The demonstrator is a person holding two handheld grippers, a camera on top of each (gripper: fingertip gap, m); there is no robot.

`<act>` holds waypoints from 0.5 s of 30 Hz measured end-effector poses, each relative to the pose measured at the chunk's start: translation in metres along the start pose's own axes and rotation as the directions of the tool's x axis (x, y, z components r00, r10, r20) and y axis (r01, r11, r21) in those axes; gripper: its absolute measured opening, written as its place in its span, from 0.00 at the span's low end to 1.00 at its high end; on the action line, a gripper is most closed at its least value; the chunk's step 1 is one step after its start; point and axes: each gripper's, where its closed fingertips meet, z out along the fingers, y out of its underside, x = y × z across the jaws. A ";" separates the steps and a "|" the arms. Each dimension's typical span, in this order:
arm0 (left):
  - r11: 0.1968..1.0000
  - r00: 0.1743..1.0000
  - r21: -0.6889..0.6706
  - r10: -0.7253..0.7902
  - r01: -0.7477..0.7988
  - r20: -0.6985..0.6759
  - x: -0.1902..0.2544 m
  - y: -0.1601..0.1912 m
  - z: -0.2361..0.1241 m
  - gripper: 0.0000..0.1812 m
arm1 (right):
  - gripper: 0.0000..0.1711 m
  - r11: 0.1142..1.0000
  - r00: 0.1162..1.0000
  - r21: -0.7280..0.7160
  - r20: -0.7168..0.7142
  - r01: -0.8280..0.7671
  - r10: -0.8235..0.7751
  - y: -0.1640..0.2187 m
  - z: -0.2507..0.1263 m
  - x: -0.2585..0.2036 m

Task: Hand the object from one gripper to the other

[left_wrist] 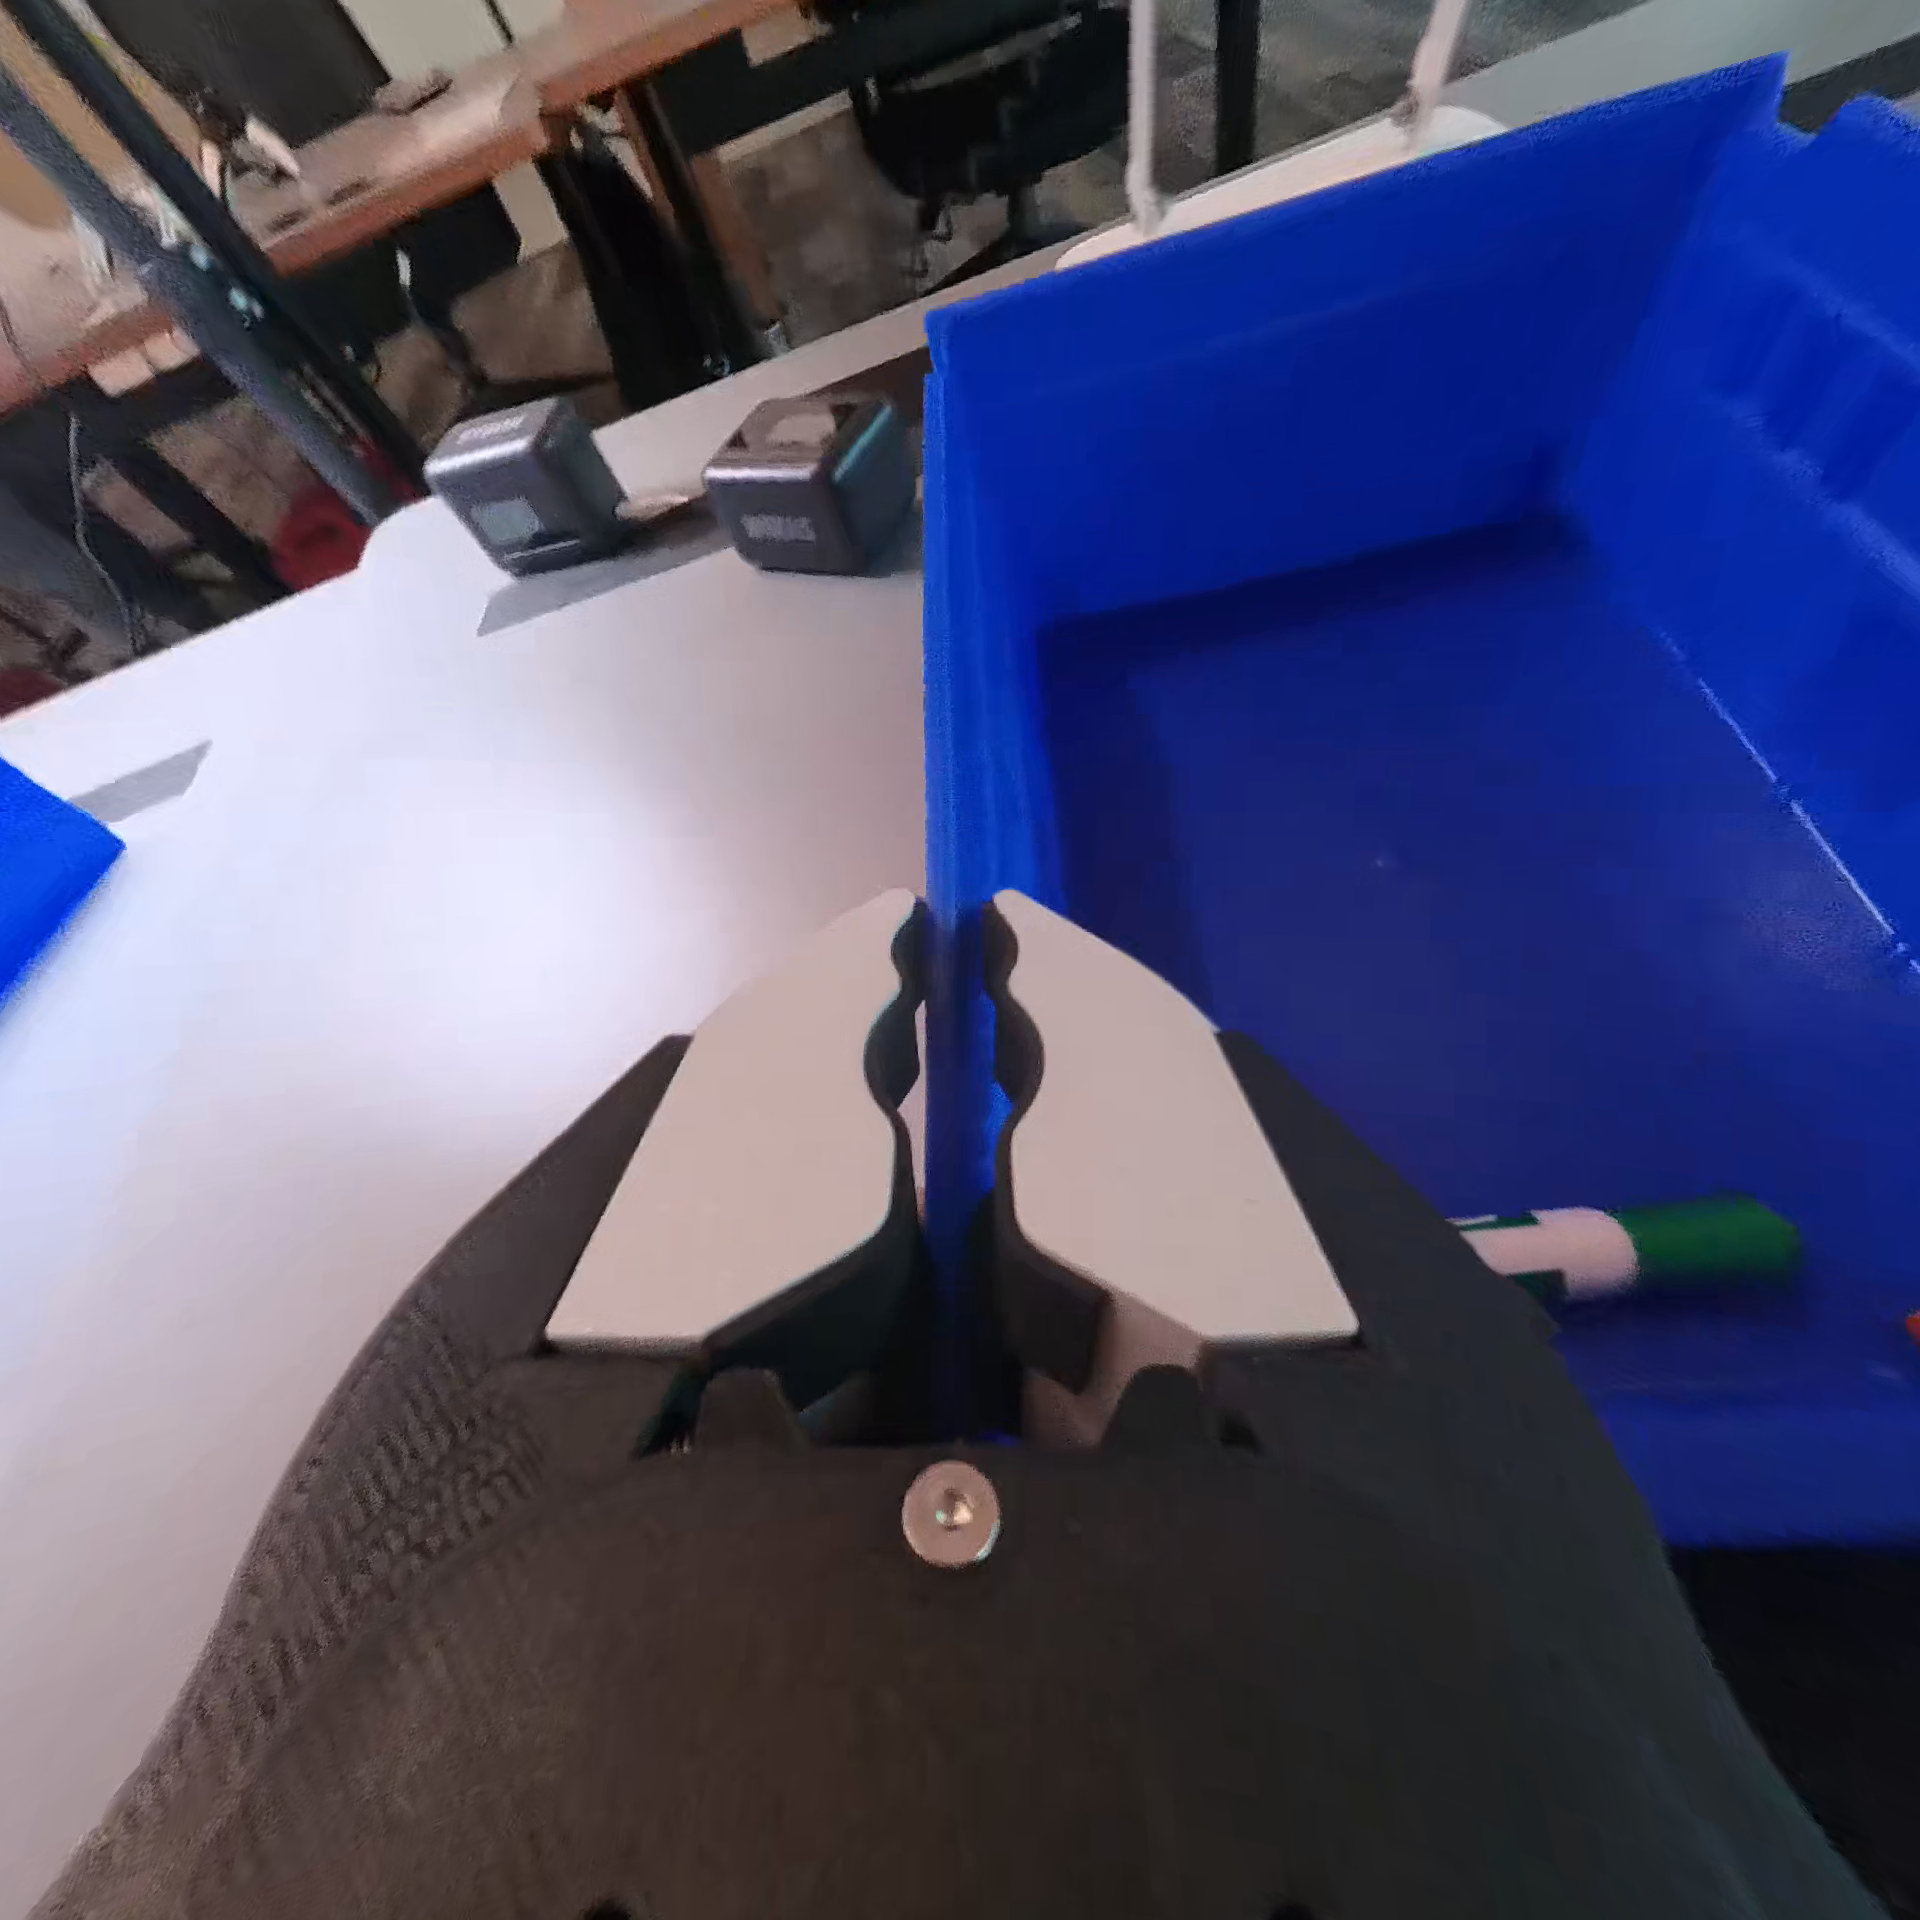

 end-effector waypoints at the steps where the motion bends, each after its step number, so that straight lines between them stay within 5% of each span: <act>1: 1.000 1.000 0.012 0.016 -0.016 -0.002 0.002 -0.002 0.000 0.04 | 0.26 1.000 1.000 0.001 -0.002 0.002 -0.002 0.000 0.000 0.000; 10: 0.873 0.970 0.429 0.176 -0.233 0.169 0.007 -0.069 -0.033 0.04 | 0.25 0.999 1.000 0.030 0.008 0.017 -0.018 -0.005 -0.002 -0.003; 15: 0.851 0.960 0.456 0.178 -0.262 0.218 0.004 -0.075 -0.040 0.04 | 0.25 0.999 0.999 0.021 0.021 0.025 -0.025 -0.005 -0.001 -0.007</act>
